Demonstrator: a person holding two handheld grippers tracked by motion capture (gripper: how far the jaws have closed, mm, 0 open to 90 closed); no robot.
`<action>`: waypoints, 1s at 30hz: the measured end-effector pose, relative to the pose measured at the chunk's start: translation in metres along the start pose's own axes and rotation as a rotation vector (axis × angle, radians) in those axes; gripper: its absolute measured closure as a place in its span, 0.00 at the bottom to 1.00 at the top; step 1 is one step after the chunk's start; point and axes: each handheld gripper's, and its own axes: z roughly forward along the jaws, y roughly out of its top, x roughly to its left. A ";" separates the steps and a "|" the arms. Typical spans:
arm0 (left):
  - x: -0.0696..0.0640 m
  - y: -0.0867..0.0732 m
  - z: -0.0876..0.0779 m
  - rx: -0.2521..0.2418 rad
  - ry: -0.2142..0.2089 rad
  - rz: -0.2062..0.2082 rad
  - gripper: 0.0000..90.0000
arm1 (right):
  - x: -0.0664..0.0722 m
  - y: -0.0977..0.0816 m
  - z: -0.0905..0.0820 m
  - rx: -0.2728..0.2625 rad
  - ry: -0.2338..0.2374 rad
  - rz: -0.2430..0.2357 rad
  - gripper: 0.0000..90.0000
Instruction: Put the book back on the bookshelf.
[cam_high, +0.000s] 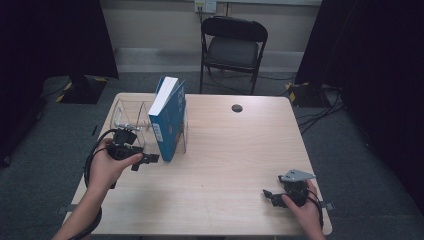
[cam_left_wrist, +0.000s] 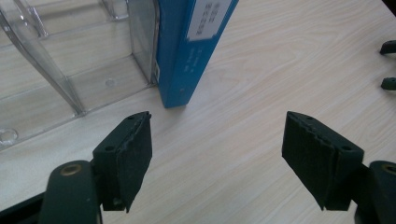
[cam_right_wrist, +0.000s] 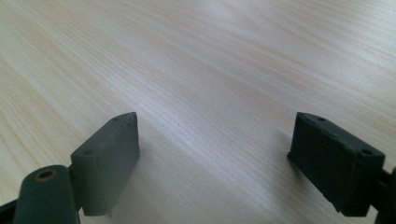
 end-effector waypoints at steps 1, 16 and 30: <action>0.001 -0.002 0.001 0.002 -0.002 0.004 0.27 | 0.000 0.000 0.000 0.000 0.000 0.000 0.16; 0.008 -0.026 0.022 0.011 -0.022 0.021 0.25 | 0.000 0.000 0.000 0.000 0.000 0.000 0.16; 0.015 -0.043 0.035 0.005 -0.033 0.005 0.25 | 0.000 0.000 0.000 0.000 0.000 0.000 0.16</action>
